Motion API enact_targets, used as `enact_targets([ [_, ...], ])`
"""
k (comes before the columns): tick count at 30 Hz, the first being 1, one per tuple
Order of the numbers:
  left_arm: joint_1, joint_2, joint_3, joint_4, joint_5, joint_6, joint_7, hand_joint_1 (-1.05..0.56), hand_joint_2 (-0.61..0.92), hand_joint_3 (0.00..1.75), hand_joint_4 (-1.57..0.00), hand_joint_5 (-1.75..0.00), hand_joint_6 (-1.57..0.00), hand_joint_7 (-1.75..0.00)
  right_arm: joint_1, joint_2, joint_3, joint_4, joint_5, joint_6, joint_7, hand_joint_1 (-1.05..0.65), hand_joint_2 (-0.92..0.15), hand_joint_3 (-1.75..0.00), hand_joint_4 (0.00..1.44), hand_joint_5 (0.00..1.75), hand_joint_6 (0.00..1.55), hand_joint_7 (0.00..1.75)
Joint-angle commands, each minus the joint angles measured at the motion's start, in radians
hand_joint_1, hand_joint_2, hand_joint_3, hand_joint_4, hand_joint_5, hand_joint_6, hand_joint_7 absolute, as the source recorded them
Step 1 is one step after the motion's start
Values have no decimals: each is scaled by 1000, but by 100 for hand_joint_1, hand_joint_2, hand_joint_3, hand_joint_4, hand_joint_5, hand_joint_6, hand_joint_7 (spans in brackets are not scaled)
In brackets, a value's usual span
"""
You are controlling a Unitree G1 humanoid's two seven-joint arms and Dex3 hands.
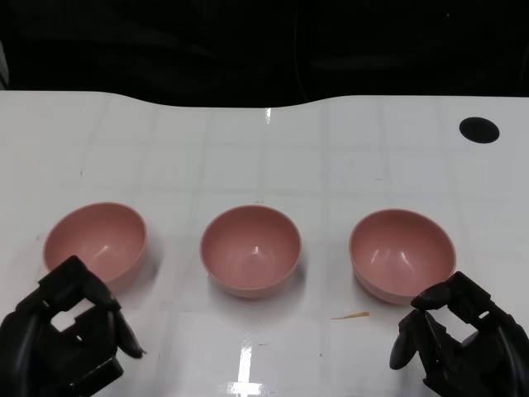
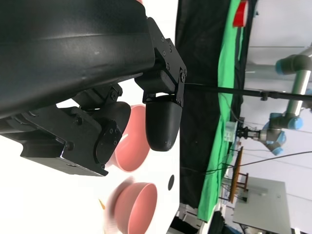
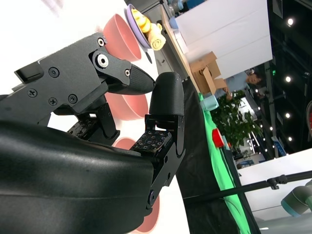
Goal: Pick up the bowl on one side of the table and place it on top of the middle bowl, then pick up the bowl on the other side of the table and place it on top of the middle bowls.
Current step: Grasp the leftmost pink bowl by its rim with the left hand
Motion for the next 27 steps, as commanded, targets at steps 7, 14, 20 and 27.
enact_targets([
  [7,-16,-8,40,51,526,-514,230,-47,89,30,-25,-95,-56,-51,3,-8,-2,-18,3,9,-14,-18,-68,-84,93,155,79,127],
  [14,-20,65,73,-128,955,-385,361,-66,92,9,-36,-53,-64,-14,-4,-8,-4,-11,1,5,-11,-16,-68,-85,92,156,78,128],
  [20,-72,176,46,-180,1231,-252,389,-76,85,0,-51,-26,-70,-3,-6,-4,0,-9,-3,3,-16,-16,-71,-81,90,159,77,131],
  [27,-147,312,-59,-15,1386,-183,442,-76,81,0,-64,-9,-74,0,-11,1,4,-8,-4,7,-25,-15,-68,-86,89,160,74,135],
])
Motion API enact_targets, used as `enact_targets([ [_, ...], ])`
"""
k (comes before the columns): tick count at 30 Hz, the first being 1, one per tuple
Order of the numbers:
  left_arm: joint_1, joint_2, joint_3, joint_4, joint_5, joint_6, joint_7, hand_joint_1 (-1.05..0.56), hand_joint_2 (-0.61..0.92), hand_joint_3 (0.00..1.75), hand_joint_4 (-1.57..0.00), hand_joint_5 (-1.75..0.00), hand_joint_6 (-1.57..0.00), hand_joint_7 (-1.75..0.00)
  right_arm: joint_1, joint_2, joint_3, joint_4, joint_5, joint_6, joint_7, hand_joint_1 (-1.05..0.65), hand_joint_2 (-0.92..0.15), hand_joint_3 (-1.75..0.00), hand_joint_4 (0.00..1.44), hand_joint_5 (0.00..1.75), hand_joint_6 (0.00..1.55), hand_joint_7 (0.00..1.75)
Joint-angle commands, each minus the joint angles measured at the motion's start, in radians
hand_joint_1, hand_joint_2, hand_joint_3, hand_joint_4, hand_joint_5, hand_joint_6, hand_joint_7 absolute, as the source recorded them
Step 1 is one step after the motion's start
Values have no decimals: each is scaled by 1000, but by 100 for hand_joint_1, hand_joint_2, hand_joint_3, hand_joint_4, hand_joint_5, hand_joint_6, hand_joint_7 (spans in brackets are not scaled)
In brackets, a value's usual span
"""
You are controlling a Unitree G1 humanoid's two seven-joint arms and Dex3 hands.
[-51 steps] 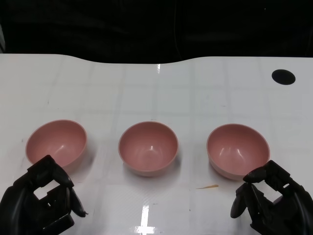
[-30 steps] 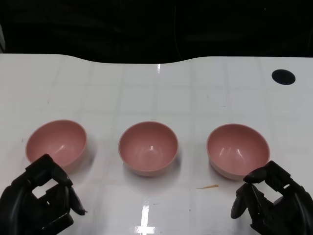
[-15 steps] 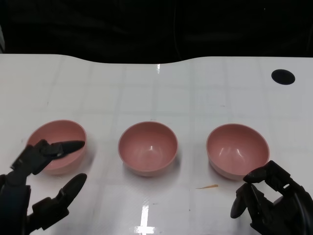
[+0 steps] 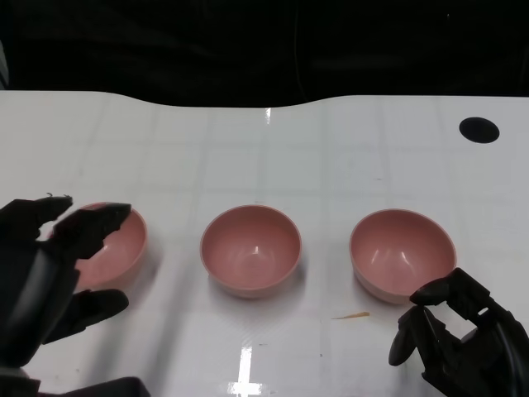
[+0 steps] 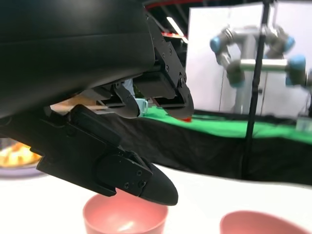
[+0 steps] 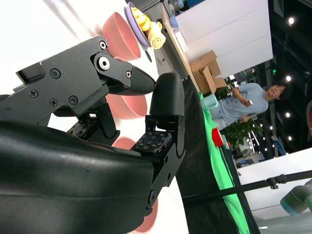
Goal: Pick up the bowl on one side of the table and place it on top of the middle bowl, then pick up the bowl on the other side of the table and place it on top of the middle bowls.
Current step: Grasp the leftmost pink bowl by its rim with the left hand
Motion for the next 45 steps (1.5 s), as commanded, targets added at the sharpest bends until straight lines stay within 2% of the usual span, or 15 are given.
enact_targets([
  [1,-30,67,-52,88,47,45,3,-75,82,0,-64,-7,-73,0,-1,3,2,-4,0,-2,-11,-15,-67,-86,89,160,74,134],
  [7,-107,136,-135,251,-11,55,15,-71,82,0,-66,-4,-74,-1,-1,5,5,-1,0,-2,-9,-15,-67,-89,90,159,74,134],
  [19,-226,172,-266,476,-83,66,74,-67,84,0,-67,-1,-74,-1,-3,8,5,5,3,-8,-10,-15,-65,-91,91,159,75,133],
  [31,-300,232,-342,574,-125,63,70,-64,89,1,-66,0,-73,0,-5,5,5,2,-2,0,-17,-16,-61,-96,89,162,75,134],
  [45,-352,281,-390,617,-140,94,69,-64,91,1,-66,0,-74,0,-15,6,3,21,2,-6,-19,-15,-67,-87,88,163,74,133],
])
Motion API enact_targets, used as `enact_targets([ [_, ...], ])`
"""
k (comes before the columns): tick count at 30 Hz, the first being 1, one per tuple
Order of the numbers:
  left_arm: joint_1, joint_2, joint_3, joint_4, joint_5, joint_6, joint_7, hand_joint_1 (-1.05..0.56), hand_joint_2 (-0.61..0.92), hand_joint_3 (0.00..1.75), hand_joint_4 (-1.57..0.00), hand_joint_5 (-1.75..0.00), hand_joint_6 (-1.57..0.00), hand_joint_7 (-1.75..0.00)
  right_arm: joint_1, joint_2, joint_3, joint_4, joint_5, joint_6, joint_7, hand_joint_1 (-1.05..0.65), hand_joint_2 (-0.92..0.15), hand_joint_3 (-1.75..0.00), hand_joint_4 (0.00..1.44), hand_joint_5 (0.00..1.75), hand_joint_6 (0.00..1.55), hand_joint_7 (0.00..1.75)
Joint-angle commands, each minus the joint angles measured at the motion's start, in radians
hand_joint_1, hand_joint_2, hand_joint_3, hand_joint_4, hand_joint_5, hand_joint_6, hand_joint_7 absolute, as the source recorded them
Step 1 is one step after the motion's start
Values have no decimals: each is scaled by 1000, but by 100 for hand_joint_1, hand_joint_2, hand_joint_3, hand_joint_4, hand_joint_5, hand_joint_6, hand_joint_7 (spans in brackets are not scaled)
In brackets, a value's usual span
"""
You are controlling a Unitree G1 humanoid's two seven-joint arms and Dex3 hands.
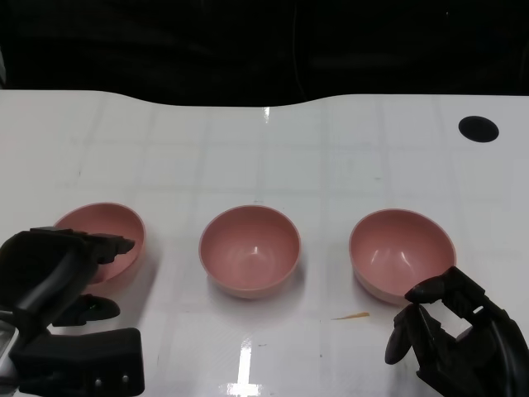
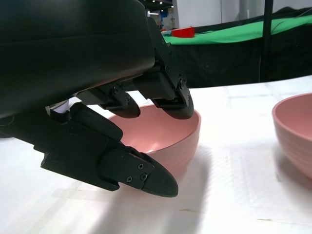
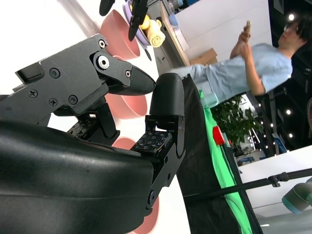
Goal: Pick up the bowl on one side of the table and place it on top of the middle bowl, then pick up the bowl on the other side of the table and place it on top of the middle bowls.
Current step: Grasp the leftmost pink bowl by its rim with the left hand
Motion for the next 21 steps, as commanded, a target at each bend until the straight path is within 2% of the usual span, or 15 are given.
enact_targets([
  [1,-28,24,-14,33,-3,4,2,-65,91,1,-66,0,-74,0,-13,-4,-9,18,8,-3,0,-14,-67,-87,88,163,74,133],
  [17,-146,14,-93,258,-7,-22,57,-66,92,2,-66,0,-73,0,-58,-4,-20,70,-3,-14,0,-10,-64,-92,87,163,71,138],
  [21,-175,6,-114,315,-10,-29,78,-64,92,2,-67,0,-73,0,-55,-9,-18,62,-1,-4,2,-11,-67,-92,87,161,72,138],
])
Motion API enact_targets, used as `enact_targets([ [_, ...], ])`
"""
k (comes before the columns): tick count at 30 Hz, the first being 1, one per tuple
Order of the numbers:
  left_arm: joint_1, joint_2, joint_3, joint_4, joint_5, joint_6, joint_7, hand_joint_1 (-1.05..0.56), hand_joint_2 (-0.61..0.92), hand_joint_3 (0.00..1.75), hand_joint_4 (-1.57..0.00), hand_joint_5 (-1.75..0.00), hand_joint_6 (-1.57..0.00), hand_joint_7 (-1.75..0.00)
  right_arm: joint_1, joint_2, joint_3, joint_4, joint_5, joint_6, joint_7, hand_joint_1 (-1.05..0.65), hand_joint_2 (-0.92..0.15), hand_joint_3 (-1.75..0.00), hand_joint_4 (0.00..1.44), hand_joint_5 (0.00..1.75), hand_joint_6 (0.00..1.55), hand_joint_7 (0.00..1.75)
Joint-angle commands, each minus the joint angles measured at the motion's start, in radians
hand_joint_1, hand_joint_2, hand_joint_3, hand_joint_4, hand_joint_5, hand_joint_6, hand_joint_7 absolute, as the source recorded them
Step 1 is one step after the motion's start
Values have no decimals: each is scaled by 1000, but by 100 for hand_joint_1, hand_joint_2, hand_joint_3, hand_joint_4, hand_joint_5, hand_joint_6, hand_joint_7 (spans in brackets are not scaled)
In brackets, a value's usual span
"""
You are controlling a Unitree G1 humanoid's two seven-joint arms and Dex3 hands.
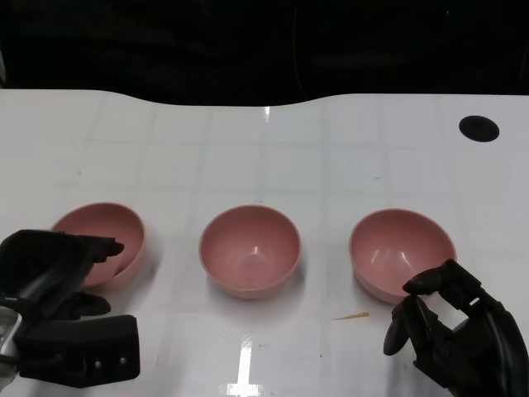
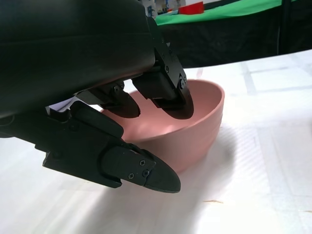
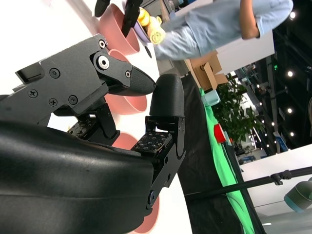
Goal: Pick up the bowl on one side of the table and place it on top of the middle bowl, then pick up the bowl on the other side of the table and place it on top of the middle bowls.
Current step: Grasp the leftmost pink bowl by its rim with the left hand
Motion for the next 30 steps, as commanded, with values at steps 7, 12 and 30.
enact_targets([
  [7,-90,-14,-54,151,-11,-10,39,-65,92,4,-67,0,-73,0,1,-8,-4,-1,3,1,4,-11,-67,-90,87,161,72,139],
  [12,-138,-36,-84,253,-17,-28,70,-64,92,3,-69,-1,-76,-1,3,-3,-4,-5,2,0,-2,-11,-66,-91,87,162,71,140],
  [30,-237,-95,-176,464,-36,-22,150,-34,92,5,-83,-4,-87,-4,7,2,-5,-3,-4,-9,4,-12,-64,-94,87,163,70,141],
])
